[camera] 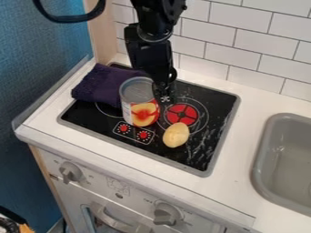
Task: Move the can to the top right corner of the stove
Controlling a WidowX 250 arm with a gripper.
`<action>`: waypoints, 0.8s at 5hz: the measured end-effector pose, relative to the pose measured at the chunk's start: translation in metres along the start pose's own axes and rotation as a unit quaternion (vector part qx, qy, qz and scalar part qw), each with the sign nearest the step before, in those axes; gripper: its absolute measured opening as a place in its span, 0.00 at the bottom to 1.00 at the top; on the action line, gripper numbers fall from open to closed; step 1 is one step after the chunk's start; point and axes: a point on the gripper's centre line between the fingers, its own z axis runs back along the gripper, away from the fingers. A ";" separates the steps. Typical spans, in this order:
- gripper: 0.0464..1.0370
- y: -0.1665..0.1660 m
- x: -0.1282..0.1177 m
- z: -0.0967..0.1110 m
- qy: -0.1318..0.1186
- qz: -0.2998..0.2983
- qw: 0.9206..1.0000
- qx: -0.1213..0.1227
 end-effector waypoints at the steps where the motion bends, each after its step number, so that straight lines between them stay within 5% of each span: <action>1: 0.96 0.006 0.003 -0.008 -0.009 0.001 1.000 0.015; 3: 0.96 0.000 0.040 0.016 -0.014 0.069 0.997 0.004; 4: 0.96 0.000 0.066 0.020 -0.042 0.114 0.993 -0.004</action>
